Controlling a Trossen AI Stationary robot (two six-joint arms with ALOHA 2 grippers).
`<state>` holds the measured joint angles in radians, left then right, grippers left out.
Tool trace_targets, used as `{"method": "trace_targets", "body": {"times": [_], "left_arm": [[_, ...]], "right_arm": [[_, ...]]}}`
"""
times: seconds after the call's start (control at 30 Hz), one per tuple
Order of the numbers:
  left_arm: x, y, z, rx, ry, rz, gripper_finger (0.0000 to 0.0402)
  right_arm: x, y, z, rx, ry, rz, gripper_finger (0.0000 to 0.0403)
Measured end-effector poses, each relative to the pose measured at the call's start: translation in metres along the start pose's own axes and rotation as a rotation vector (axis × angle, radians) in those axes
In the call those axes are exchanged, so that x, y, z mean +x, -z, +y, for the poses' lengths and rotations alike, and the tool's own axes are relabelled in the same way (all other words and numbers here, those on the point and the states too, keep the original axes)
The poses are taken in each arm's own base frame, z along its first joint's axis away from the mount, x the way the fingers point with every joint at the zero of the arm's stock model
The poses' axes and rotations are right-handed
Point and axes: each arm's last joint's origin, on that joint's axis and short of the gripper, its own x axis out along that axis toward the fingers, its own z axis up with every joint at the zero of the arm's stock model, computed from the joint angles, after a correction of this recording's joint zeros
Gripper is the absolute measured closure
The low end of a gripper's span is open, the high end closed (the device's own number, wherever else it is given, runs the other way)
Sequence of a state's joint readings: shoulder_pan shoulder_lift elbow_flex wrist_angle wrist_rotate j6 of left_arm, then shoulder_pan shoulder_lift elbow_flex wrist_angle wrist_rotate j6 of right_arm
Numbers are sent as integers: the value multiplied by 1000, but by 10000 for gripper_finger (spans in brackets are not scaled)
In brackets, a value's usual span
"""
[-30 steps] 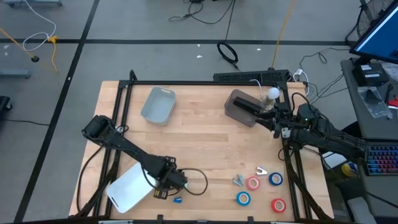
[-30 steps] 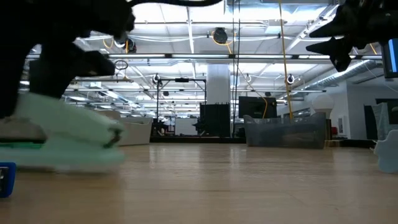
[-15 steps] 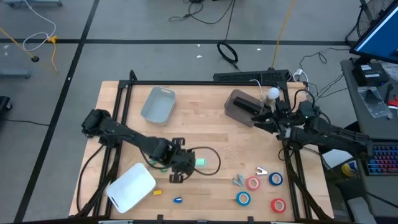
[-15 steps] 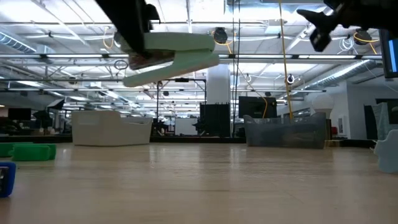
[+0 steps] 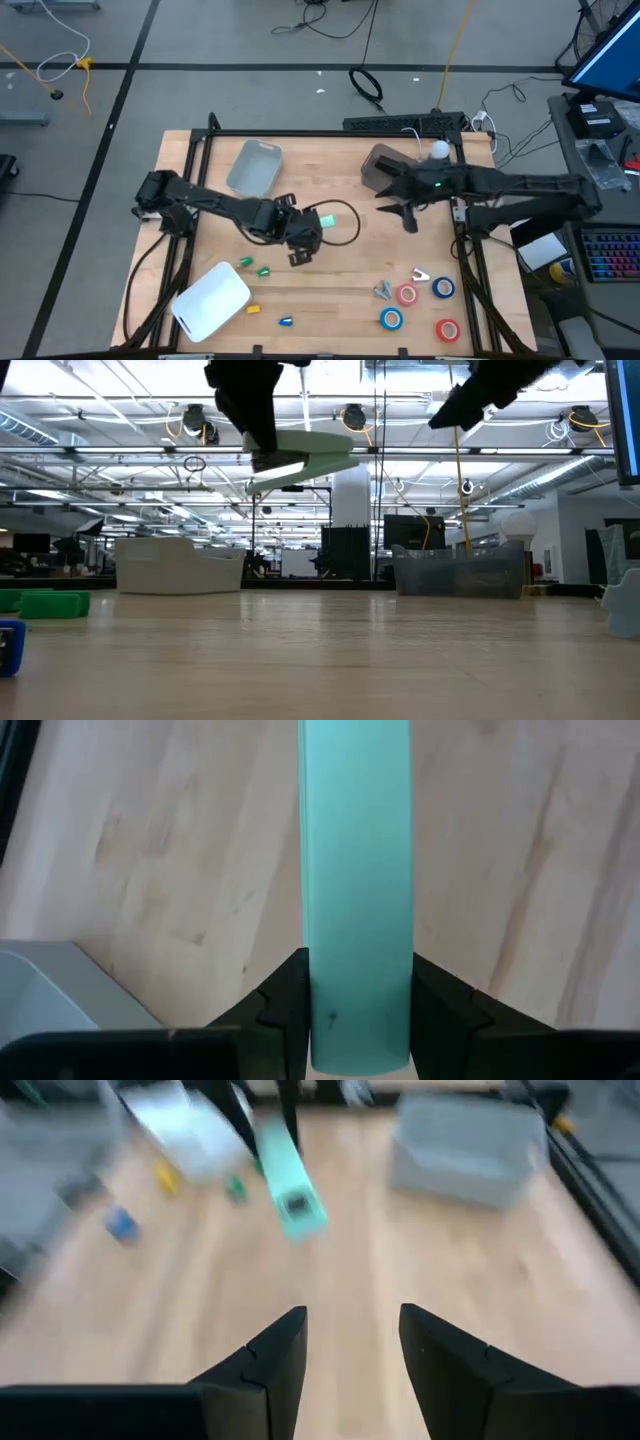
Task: Pick and place Stapler, Stapler remover, tape
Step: Put the light green stapler into the black bin
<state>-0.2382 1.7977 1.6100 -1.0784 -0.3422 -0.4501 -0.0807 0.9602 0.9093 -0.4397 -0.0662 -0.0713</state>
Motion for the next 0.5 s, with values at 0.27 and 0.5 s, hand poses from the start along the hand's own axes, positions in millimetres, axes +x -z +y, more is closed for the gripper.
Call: {"method": "trace_targets", "body": {"times": [0.27, 0.5], "left_arm": [[4, -5, 10, -72, -9, -4, 278], [4, -9, 11, -106, 1, -28, 278]], "right_arm": [[26, -37, 9, -182, 126, 191, 248], [45, -54, 15, -253, 130, 194, 225]]}}
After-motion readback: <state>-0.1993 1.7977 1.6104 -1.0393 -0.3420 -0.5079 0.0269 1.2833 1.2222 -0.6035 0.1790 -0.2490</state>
